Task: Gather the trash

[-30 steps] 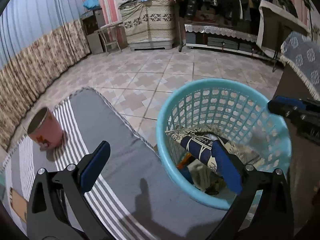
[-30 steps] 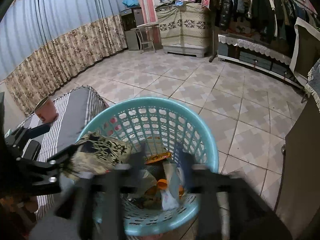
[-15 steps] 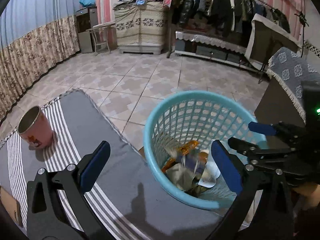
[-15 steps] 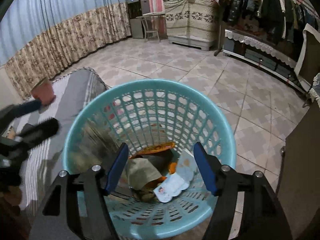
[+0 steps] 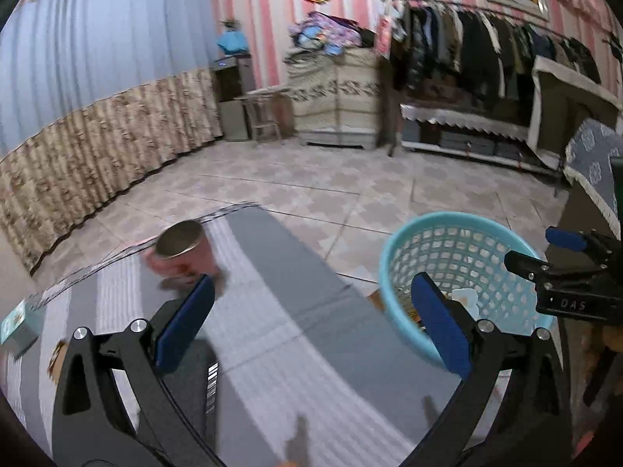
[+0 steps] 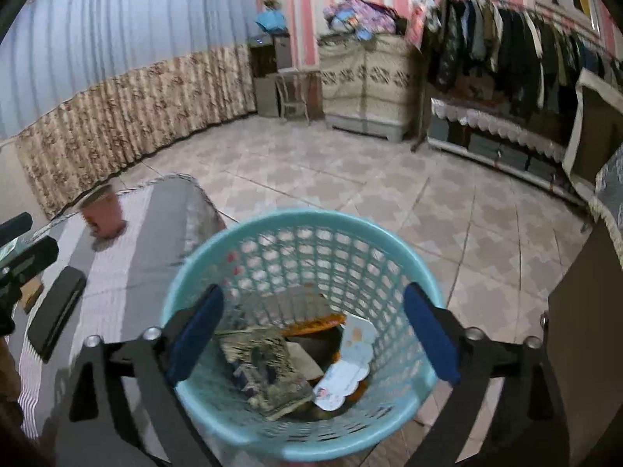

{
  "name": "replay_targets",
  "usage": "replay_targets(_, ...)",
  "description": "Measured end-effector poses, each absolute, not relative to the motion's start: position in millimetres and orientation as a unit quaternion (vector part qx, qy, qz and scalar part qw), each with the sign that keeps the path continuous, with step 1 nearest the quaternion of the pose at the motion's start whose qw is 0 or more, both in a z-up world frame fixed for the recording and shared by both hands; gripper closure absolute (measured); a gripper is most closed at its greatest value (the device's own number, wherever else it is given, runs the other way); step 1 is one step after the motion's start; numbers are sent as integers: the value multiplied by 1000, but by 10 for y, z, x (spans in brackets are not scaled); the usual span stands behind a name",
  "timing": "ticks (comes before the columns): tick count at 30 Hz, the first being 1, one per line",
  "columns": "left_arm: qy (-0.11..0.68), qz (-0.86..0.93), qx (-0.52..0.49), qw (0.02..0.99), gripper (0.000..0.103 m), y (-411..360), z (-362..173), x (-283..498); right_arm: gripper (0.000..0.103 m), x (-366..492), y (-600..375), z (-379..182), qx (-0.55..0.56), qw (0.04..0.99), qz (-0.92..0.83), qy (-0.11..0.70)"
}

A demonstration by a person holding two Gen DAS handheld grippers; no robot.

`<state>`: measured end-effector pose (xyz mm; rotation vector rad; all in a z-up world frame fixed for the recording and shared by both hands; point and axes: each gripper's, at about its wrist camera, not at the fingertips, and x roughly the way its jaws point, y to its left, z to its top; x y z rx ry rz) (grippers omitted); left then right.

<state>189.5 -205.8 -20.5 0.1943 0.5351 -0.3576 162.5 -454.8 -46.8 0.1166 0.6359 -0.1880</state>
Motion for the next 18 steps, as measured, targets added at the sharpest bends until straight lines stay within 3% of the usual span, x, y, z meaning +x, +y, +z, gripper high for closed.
replay_targets(10,226,-65,70,970,5,-1036,-68,1155,4,1160,-3405,-223,20,968,-31,249)
replay_targets(18,220,-29,47,974,5,-672,-47,756,4,629,-2981,-199,17,970,-33,240)
